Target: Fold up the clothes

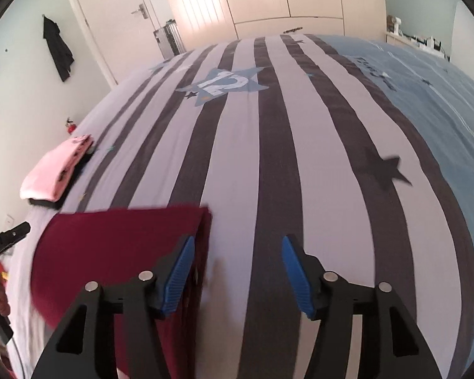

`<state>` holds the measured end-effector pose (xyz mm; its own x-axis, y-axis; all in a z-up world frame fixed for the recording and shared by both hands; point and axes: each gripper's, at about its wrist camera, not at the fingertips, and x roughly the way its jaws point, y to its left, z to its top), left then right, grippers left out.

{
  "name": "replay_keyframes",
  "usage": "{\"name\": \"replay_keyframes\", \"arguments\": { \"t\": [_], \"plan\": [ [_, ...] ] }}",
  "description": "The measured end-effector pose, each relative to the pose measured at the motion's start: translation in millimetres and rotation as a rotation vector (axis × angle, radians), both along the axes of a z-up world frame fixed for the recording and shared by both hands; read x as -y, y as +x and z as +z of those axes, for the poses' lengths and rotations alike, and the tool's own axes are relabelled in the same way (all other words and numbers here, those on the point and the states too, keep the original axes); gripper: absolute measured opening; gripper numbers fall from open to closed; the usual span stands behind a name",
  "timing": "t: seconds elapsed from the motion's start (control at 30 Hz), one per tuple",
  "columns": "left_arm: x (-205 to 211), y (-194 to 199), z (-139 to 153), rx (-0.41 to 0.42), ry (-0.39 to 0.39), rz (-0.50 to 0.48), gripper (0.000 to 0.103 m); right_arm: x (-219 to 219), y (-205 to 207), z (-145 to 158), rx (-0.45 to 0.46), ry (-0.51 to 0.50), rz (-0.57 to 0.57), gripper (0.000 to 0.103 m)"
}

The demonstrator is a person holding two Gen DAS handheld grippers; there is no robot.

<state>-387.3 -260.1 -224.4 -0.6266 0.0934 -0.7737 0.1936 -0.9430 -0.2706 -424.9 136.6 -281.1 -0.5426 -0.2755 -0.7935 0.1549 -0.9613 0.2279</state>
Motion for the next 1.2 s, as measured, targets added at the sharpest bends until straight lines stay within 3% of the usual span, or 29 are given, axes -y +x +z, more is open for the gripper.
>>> {"name": "replay_keyframes", "arguments": {
  "t": [0.3,0.5,0.67,0.87,1.13,1.2],
  "plan": [
    [-9,10,-30,0.089,0.084,-0.028,0.074,1,32,-20,0.134,-0.185,0.087,0.060],
    [-2,-1,-55,0.058,0.161,-0.068,0.075,13,30,-38,0.137,-0.199,0.156,0.060],
    [9,-4,-65,0.049,0.230,-0.092,0.077,6,32,-44,0.127,-0.265,0.119,0.062],
    [14,-10,-66,0.061,0.265,-0.129,0.077,5,27,-45,0.142,-0.314,0.077,0.062],
    [-4,-19,-66,0.072,0.299,-0.249,0.077,17,20,-49,0.165,-0.347,0.127,0.062],
    [-8,-23,-68,0.074,0.285,-0.258,0.072,16,15,-52,0.165,-0.374,0.121,0.062]
  ]
}}
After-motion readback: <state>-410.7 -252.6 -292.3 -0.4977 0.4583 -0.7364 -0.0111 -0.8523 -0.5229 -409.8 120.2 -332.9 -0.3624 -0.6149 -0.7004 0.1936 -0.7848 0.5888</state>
